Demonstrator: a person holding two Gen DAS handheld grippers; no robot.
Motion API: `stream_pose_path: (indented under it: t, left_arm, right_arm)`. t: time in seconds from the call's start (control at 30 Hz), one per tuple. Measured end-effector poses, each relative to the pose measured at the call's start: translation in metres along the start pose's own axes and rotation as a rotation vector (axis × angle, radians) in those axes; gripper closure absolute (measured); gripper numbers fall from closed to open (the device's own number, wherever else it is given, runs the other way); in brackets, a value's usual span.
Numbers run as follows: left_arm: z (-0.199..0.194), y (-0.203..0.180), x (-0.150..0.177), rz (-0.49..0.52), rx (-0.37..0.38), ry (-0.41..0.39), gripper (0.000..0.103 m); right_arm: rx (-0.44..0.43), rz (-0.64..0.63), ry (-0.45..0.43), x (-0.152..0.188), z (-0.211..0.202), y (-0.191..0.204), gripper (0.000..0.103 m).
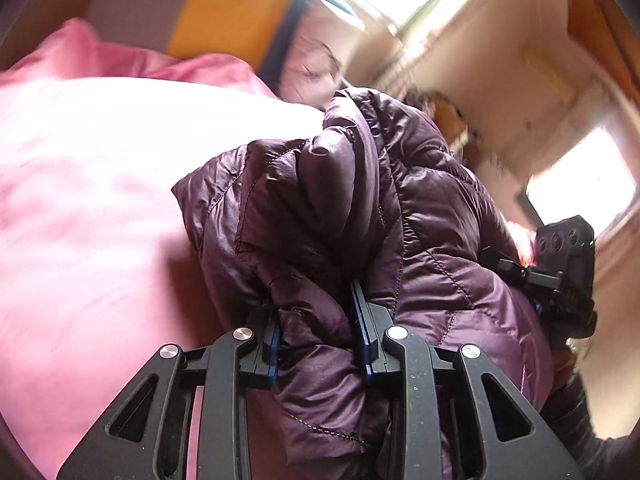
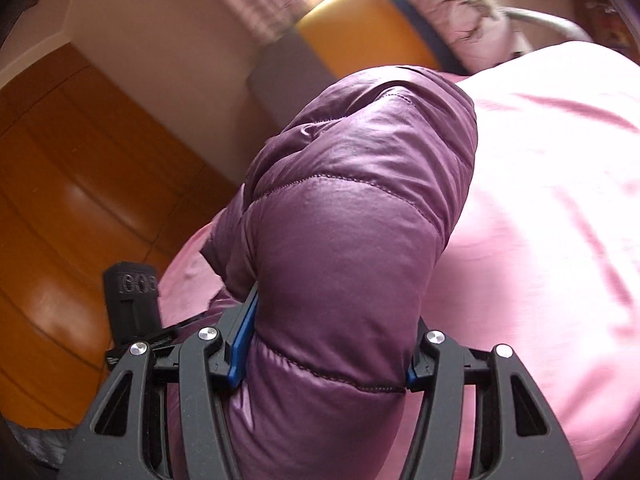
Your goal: Fold large clothes
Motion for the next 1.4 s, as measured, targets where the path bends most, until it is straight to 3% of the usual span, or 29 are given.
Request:
stream_pose_path:
  t: [0.07,0.2,0.27,0.4,0.53,0.6,0.7,0.87,0.97,1.1,1.27,1.4]
  left_arm:
    - [0.034,-0.023,-0.005,0.064,-0.048,0.064,0.075]
    - [0.056,-0.039,-0.009,0.105,-0.099,0.089,0.075]
    - [0.050,-0.043,-0.011,0.121,-0.135,0.082,0.071]
    - [0.032,-0.056,-0.013,0.157,-0.215,0.055,0.057]
    - [0.006,-0.055,-0.026,0.170,-0.280,-0.009,0.057]
    - [-0.010,-0.055,-0.034,0.177,-0.287,-0.050,0.057]
    - [-0.016,-0.070,-0.052,0.185,-0.230,-0.084,0.057]
    - [0.001,-0.099,-0.065,0.214,-0.159,-0.038,0.057]
    - [0.029,-0.092,-0.056,0.194,-0.201,0.020,0.057]
    - [0.064,-0.052,-0.039,0.117,-0.260,0.062,0.057]
    - [0.072,-0.024,-0.024,0.089,-0.286,0.027,0.057]
    - [0.061,-0.024,-0.020,0.067,-0.273,-0.006,0.057]
  right_arm:
    - [0.036,0.044,0.007,0.001,-0.005,-0.029,0.043]
    - [0.088,0.086,-0.014,0.013,-0.013,-0.047,0.026]
    - [0.156,0.051,-0.058,0.019,-0.025,-0.039,0.018]
    - [0.299,-0.052,-0.154,0.031,-0.044,-0.004,0.017]
    - [0.302,-0.143,-0.202,0.045,-0.052,0.033,0.018]
    - [0.292,-0.186,-0.205,0.050,-0.043,0.055,0.018]
    - [0.322,-0.276,-0.168,0.078,-0.026,0.078,0.019]
    - [0.420,-0.414,-0.135,0.108,0.032,0.115,0.018]
    - [0.477,-0.456,-0.132,0.128,0.057,0.115,0.018]
    - [0.522,-0.516,-0.151,0.145,0.084,0.113,0.018]
    - [0.555,-0.581,-0.151,0.162,0.106,0.120,0.018]
    - [0.504,-0.533,-0.116,0.160,0.094,0.125,0.018]
Point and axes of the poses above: each gripper's, at about its wrist camera, not at the fingertips, and z roughly the way its jaws point, y to its left, x to its underside, the point moved 2 cm from there along z, roughly the way its jaws point, and after that the axes turned 6 degrees about z, right-handed, at the moved point
